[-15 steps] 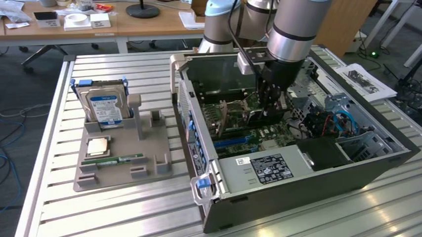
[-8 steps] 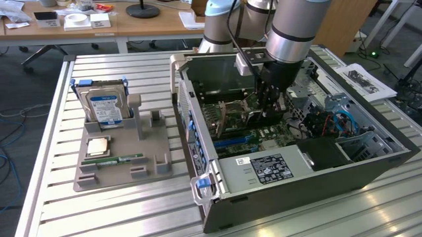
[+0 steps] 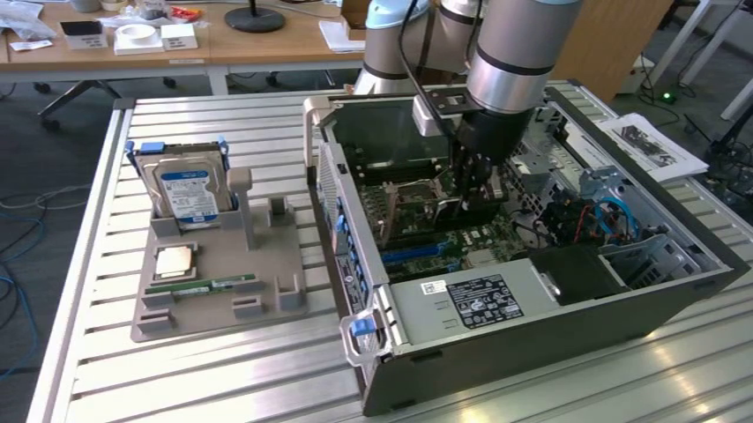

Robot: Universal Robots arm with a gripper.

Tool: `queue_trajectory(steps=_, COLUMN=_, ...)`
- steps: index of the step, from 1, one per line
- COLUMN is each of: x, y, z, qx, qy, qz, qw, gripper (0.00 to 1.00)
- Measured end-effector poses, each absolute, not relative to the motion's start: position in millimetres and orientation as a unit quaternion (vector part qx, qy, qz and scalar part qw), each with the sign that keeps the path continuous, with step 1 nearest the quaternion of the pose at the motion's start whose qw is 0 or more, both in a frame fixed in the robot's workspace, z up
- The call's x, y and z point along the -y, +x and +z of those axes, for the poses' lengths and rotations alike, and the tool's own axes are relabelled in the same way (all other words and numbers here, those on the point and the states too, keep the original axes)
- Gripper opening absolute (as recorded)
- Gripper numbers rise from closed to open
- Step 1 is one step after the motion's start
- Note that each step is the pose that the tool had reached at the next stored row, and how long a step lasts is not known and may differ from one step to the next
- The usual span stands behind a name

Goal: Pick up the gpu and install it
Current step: 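Insert the gpu into the slot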

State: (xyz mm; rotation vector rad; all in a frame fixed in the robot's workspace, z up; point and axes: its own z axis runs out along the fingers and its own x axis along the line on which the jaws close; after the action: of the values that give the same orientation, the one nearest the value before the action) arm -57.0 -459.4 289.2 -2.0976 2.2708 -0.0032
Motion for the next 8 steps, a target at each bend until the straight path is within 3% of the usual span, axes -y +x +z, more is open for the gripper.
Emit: queue_trajectory(steps=8, x=459.6, y=-64.1, z=289.1, qx=-0.734, qy=-0.678, qz=-0.001, qw=0.025, gripper=0.27)
